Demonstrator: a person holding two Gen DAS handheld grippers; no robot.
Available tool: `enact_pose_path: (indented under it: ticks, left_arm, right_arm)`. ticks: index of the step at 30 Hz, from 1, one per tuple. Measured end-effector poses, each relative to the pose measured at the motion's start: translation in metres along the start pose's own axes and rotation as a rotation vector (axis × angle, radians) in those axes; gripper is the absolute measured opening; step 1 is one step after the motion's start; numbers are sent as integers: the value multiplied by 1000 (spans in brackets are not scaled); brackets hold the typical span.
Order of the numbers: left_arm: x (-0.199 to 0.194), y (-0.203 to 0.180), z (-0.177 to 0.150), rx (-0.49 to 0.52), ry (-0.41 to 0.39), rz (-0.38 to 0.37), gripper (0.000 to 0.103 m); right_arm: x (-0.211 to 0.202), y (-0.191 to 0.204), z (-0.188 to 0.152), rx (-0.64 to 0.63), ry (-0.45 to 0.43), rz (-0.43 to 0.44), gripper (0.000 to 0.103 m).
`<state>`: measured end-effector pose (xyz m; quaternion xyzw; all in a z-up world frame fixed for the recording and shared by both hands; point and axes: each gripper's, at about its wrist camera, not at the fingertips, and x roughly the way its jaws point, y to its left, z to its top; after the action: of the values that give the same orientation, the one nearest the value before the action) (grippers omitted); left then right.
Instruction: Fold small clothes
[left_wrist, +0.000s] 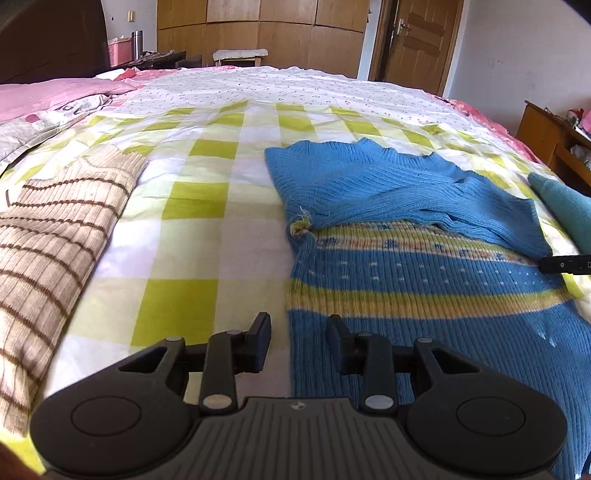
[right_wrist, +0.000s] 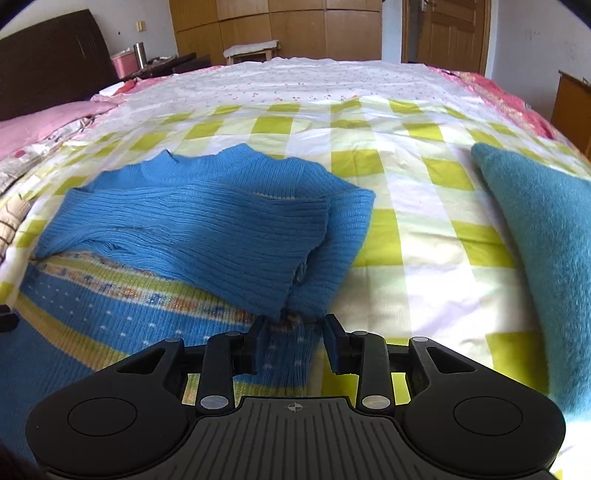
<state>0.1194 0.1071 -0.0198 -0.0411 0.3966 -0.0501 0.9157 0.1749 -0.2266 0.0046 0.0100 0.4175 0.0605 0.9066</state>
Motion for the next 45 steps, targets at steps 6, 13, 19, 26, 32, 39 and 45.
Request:
enact_pose_path:
  ticks: [6,13,19,26,32,39,45]
  left_arm:
    - [-28,3,-17,-11,14,-24,40]
    - [-52,0,-42,1,55,-62,40]
    - [-63,-1,-62,27,103,-59,40]
    - [-72,1,-71,25,140,-73,40]
    - [-75,6,-73,-15,154,-92,40]
    - [-75,13,-71,-60,168,-105,40]
    - [-76,11,-72,-43,186,-58,39]
  right_arm:
    - [-48,5,-30,-9,-10,73,32]
    - [-90,4,-79,46,70,127,33]
    - [-108,-3,-117,75,146,98,35]
    - [-116,-2,-131,106,197,164,35]
    - [-112,5,-132,97,202,185,39]
    - [-111,-6,-135,184,209,240,39]
    - [-111,-4,-137,184,207,225,37]
